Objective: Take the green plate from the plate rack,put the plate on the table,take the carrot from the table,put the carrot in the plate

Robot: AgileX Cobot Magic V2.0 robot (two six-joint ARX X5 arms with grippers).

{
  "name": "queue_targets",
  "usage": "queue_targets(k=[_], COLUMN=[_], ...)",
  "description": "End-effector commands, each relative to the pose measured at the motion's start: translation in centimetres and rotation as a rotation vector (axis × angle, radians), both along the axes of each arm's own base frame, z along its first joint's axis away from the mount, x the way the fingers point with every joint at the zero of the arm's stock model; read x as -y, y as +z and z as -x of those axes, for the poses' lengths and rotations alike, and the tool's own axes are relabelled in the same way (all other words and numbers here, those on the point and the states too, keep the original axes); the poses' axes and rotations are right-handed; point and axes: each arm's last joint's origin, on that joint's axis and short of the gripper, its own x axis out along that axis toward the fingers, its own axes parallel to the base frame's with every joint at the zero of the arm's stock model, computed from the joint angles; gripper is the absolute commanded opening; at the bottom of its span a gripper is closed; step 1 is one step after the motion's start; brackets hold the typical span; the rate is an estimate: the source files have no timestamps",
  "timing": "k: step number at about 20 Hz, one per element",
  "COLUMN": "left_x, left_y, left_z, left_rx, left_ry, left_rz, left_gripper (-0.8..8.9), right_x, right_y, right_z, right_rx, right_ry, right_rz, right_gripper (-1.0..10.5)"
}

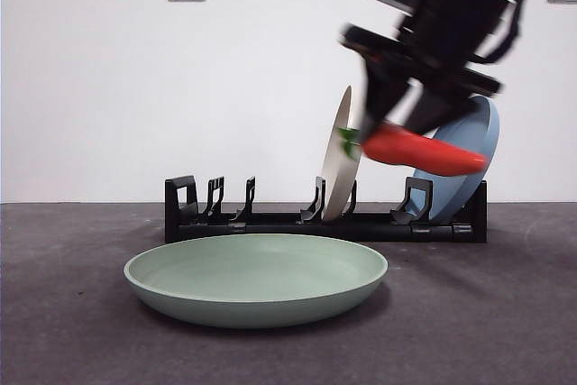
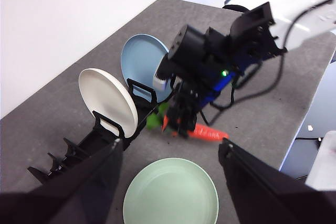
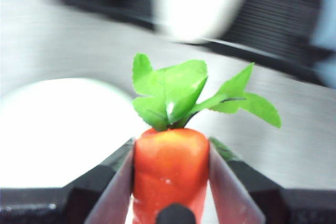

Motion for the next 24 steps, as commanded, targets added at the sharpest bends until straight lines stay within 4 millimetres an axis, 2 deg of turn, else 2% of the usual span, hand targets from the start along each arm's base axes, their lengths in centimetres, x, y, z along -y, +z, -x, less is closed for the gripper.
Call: queue_targets(k=[1, 3, 7, 11, 19, 21, 24], left_x=[0.0, 0.0, 0.0, -0.1, -0.1, -0.1, -0.1], left_y=[0.0, 0.0, 0.0, -0.1, -0.2, -0.2, -0.3], left_z=[0.0, 0.1, 0.1, 0.1, 0.1, 0.1, 0.1], left_rx=[-0.005, -0.006, -0.006, -0.009, -0.013, -0.017, -0.023], left_ry=[0.002, 0.002, 0.002, 0.002, 0.003, 0.006, 0.006], left_rz=[0.005, 0.002, 0.002, -0.005, -0.012, -0.008, -0.019], left_gripper=[3.15, 3.15, 3.15, 3.15, 3.15, 3.15, 3.15], right_x=[-3.0, -5.8, -8.6, -9.5, -9.8, -9.8, -9.7], right_y=[-0.7, -1.8, -5.0, -8.1, -9.4, -9.4, -9.5], right_z=[1.3, 2.0, 1.9, 1.1, 0.8, 0.8, 1.0], right_rx=[-0.022, -0.014, -0.039, -0.056, -0.067, -0.065, -0.089], right_ry=[0.064, 0.13, 0.161, 0.14, 0.14, 0.145, 0.148], right_rz=[-0.032, -0.047, -0.048, 0.009, 0.026, 0.028, 0.039], right_gripper=[-0.1, -0.1, -0.1, -0.1, -0.1, 0.6, 4.0])
